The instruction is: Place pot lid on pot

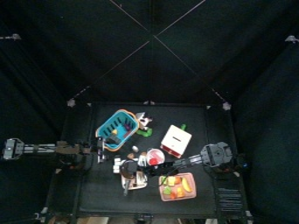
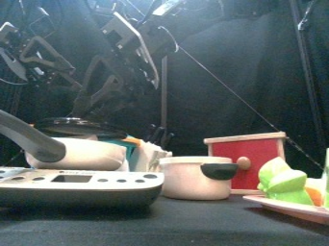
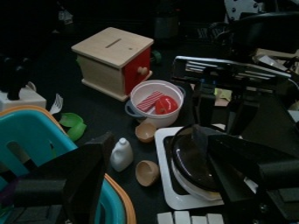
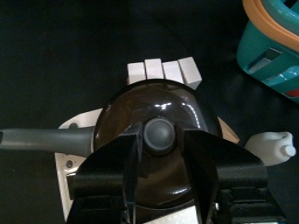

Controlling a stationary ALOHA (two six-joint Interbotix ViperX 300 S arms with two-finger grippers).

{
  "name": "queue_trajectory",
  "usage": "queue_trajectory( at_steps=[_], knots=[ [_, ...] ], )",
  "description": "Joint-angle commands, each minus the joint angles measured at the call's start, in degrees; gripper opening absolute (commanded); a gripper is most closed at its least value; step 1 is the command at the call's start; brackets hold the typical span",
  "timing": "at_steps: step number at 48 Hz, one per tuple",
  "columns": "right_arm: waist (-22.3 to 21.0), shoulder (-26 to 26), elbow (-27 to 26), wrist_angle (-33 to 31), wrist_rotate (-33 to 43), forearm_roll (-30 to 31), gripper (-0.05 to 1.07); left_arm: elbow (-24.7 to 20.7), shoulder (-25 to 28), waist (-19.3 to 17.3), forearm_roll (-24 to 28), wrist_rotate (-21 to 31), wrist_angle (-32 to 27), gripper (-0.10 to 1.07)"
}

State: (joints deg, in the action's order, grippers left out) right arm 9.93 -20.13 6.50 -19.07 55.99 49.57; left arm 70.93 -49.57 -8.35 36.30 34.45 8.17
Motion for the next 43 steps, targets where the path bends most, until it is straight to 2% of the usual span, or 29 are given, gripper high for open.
queue_trajectory(
  at_steps=[1, 14, 27, 43],
  knots=[
    [-0.09, 3.87, -0.97, 0.09, 0.35, 0.18, 0.65, -0.88, 0.00, 0.09, 0.00, -0.18, 0.44, 1.03],
    [-0.35, 9.49, 1.85, -2.02, 0.62, -1.05, 0.65, -0.88, 0.09, 0.18, 0.00, -0.09, 0.53, 1.03],
    [-0.53, 15.91, 9.40, -8.44, 0.70, -3.52, 0.65, -0.53, 0.09, 0.26, -0.18, 0.00, 0.53, 1.03],
    [-2.81, 21.45, 18.28, -9.23, 0.88, -5.71, 0.65, -0.18, 0.09, 0.26, -0.26, 0.00, 0.53, 1.03]
  ],
)
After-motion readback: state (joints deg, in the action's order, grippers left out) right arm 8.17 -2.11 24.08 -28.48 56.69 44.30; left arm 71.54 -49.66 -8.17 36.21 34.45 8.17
